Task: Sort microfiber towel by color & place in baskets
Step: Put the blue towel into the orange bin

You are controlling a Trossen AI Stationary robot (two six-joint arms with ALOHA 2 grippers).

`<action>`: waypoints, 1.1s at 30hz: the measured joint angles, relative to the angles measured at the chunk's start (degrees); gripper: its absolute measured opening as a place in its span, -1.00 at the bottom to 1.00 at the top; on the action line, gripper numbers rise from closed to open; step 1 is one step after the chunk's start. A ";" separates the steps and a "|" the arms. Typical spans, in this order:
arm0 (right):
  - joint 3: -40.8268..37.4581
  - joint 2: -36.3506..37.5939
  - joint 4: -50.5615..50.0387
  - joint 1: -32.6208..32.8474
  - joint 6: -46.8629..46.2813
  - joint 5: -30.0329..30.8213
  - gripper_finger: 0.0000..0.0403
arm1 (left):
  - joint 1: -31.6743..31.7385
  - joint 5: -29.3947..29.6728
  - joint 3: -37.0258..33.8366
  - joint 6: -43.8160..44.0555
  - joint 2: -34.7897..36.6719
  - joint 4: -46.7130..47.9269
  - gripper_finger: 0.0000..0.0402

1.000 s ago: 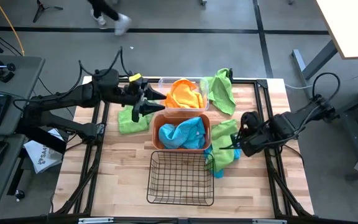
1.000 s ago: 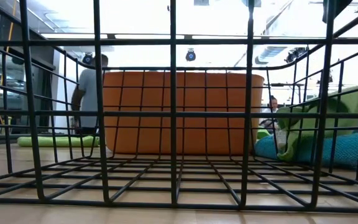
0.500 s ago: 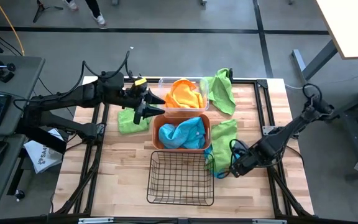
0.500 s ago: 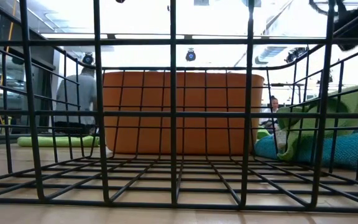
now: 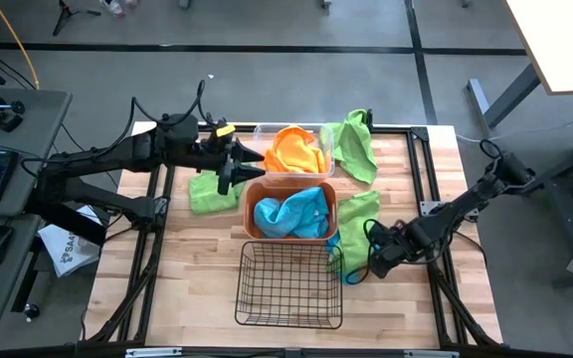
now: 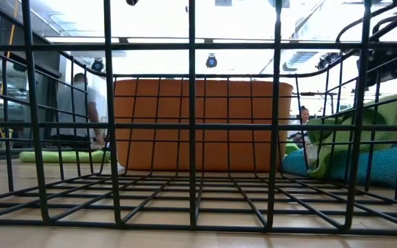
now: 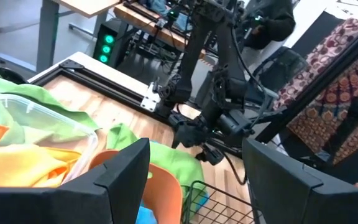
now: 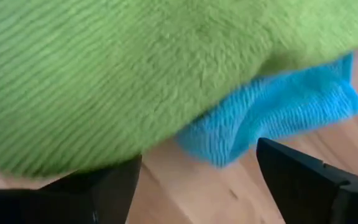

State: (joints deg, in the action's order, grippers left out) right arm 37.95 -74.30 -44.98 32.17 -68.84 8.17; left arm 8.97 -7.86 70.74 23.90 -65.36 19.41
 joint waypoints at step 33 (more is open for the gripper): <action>60.94 0.52 -33.77 -2.11 18.15 24.64 -0.99 | 2.29 -9.34 2.60 -7.65 2.76 -5.26 0.22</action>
State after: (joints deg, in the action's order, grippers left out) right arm 98.90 -73.78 -78.75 30.06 -50.69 32.82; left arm 11.26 -17.20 73.34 16.25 -62.61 14.14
